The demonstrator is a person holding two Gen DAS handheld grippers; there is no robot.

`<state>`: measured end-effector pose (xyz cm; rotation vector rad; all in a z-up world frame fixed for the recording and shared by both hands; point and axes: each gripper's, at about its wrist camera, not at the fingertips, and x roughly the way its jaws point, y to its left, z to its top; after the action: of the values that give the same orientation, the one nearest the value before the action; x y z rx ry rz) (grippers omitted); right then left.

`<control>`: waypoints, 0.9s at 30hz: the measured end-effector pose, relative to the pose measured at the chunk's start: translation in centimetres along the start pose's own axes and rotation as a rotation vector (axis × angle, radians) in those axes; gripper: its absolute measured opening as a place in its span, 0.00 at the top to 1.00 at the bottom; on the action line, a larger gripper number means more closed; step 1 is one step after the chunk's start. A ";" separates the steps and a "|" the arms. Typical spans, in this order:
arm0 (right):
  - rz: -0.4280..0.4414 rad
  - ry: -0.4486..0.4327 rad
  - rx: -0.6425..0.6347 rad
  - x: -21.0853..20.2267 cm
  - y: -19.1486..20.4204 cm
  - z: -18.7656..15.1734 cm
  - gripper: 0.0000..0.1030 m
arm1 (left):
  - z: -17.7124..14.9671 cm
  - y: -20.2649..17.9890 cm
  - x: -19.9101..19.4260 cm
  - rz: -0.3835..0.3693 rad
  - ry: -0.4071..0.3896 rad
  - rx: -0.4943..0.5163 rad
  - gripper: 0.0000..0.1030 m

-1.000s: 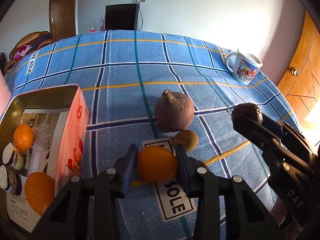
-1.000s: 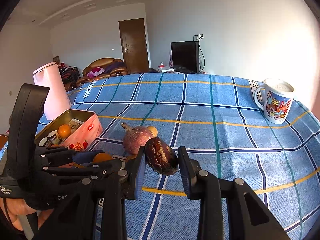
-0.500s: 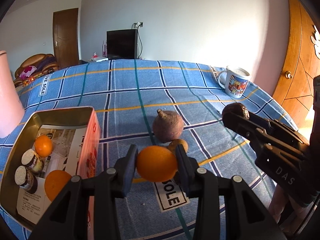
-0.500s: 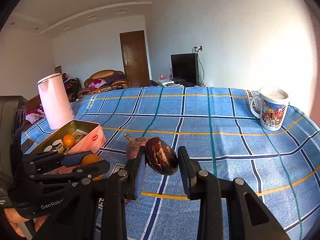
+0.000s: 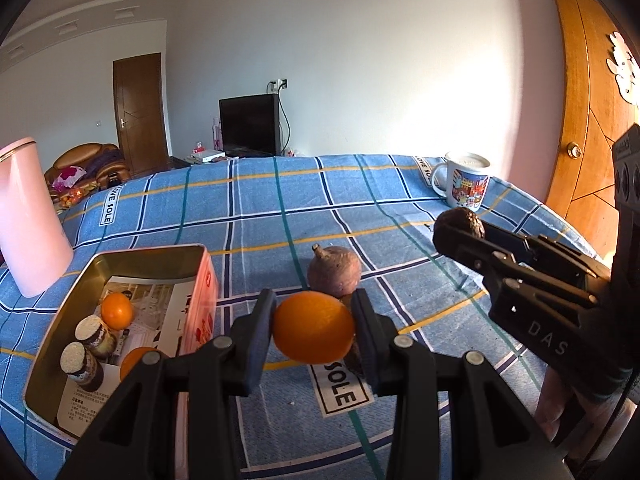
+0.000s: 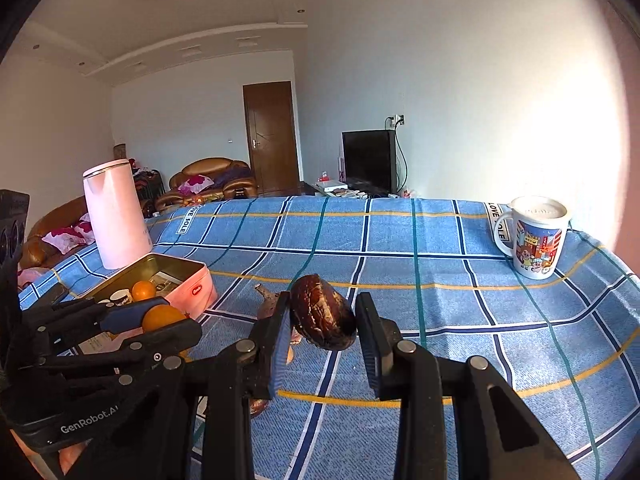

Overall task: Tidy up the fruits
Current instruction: 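Carry the orange into the tin with the left tool while the right tool lowers the mangosteen there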

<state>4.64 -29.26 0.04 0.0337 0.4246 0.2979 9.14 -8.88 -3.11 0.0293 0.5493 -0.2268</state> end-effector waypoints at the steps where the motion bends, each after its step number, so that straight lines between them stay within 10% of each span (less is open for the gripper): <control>1: -0.001 -0.006 -0.003 -0.1 0.1 0.0 0.68 | 0.0 0.0 -0.2 0.005 -0.008 0.002 0.61; 27: 0.029 -0.071 -0.038 -1.3 2.5 0.2 0.68 | -0.1 2.9 -3.9 0.109 -0.139 -0.012 0.61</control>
<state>2.86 -27.23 1.01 0.0135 0.3482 0.3322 6.46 -5.19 -1.26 0.0312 0.4092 -0.1181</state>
